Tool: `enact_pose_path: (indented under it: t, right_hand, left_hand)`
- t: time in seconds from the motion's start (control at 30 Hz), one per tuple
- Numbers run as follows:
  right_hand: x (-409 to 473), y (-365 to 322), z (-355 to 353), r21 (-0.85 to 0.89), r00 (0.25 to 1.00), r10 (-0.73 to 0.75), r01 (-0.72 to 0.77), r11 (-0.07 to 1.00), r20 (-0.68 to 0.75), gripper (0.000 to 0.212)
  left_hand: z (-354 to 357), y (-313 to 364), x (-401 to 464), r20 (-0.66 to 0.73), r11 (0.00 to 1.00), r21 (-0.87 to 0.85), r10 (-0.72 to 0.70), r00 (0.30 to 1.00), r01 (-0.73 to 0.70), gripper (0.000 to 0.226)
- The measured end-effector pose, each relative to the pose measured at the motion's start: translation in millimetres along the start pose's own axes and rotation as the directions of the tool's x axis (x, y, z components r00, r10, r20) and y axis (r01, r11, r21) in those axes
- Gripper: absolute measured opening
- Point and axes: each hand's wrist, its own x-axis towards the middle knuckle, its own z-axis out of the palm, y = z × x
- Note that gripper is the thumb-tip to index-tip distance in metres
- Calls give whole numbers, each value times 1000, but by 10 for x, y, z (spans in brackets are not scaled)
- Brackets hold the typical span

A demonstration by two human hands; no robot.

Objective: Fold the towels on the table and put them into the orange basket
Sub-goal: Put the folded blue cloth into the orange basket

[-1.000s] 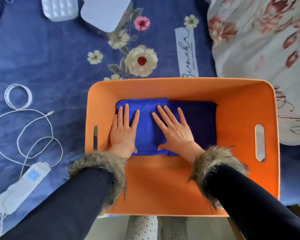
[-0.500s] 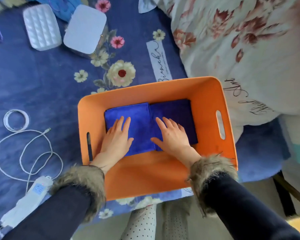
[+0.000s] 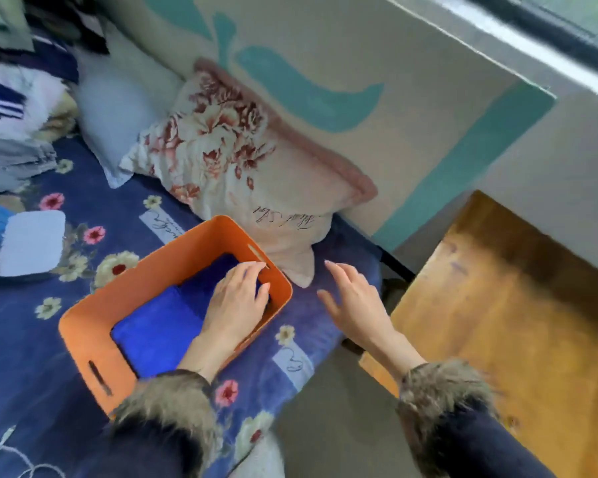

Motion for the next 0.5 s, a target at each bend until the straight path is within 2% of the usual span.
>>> enact_pose_path:
  t: [0.03, 0.17, 0.27, 0.33, 0.4, 0.5]
  right_hand:
    - [-172, 123, -125, 3, 998, 45, -45, 999, -40, 56]
    - [-1061, 570, -480, 49, 957, 237, -232, 972, -168, 55]
    - [-1902, 846, -614, 108, 885, 382, -366, 924, -265, 54]
    - [-2499, 998, -648, 173, 812, 481, -449, 877, -331, 54]
    - [-3099, 1103, -641, 249, 721, 586, -531, 810, -369, 54]
    - [-3998, 1196, -593, 356, 561, 730, -639, 682, -390, 54]
  left_hand:
    - [5, 178, -11, 9, 998, 9, 64, 998, -64, 58]
    - [115, 932, -227, 59, 962, 8, 273, 960, -274, 36]
    - [308, 1527, -566, 160, 896, -1, 438, 884, -444, 49]
    - [482, 1911, -851, 224, 824, -7, 553, 802, -566, 54]
    - [648, 2287, -1169, 279, 738, -28, 653, 704, -674, 40]
    - [910, 2838, -1686, 334, 575, -130, 793, 510, -808, 32]
